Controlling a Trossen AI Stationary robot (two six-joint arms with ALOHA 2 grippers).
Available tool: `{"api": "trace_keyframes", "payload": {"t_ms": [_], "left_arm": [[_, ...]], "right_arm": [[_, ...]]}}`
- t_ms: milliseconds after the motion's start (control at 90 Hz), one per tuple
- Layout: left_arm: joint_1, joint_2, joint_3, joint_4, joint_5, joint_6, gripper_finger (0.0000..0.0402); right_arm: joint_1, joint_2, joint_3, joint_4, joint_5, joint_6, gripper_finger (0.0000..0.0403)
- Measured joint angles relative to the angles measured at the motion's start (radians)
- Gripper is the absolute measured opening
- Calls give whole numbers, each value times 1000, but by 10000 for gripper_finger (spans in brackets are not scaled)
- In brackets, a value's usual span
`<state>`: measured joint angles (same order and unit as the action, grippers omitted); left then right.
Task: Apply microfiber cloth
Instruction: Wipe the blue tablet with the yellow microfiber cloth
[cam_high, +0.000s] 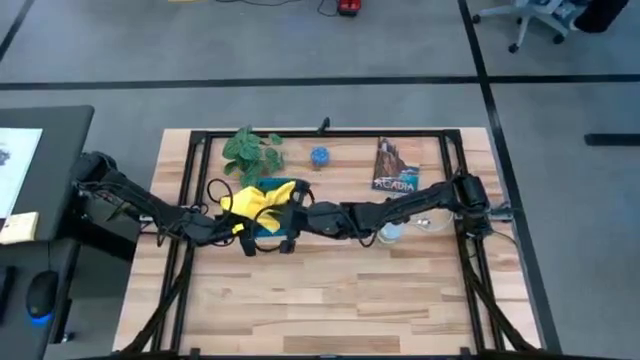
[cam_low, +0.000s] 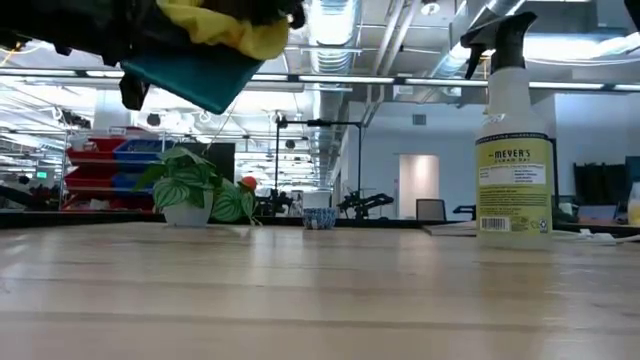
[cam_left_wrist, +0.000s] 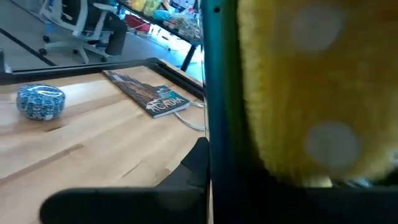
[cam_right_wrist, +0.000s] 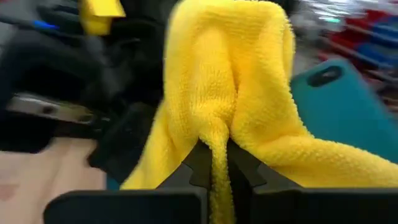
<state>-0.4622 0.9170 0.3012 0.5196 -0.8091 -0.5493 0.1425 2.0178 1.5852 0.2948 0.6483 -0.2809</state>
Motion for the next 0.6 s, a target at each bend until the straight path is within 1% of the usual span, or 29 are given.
{"api": "trace_keyframes", "payload": {"t_ms": [89,167,300,389,444,489,544,600], "left_arm": [[0,-1,0,-3,-6,-16,9],[0,-1,0,-26,6,-28,9],[-3,-1,0,-70,43,-43,9],[-3,-1,1,-103,41,-68,9],[-3,-1,1,-120,41,-85,9],[-3,-1,1,-138,45,-98,9],[-4,-1,1,-160,58,-111,9],[-9,-3,1,-182,82,-123,9]], "right_arm": [[3,0,0,82,200,-104,5],[11,-4,0,128,327,-216,5],[34,-3,0,117,481,-364,5],[56,-3,-1,48,541,-396,5],[65,-7,-1,-32,547,-366,5],[70,-17,-1,-137,542,-299,5],[72,-37,-1,-300,509,-157,5],[63,-68,-1,-501,427,41,5]]}}
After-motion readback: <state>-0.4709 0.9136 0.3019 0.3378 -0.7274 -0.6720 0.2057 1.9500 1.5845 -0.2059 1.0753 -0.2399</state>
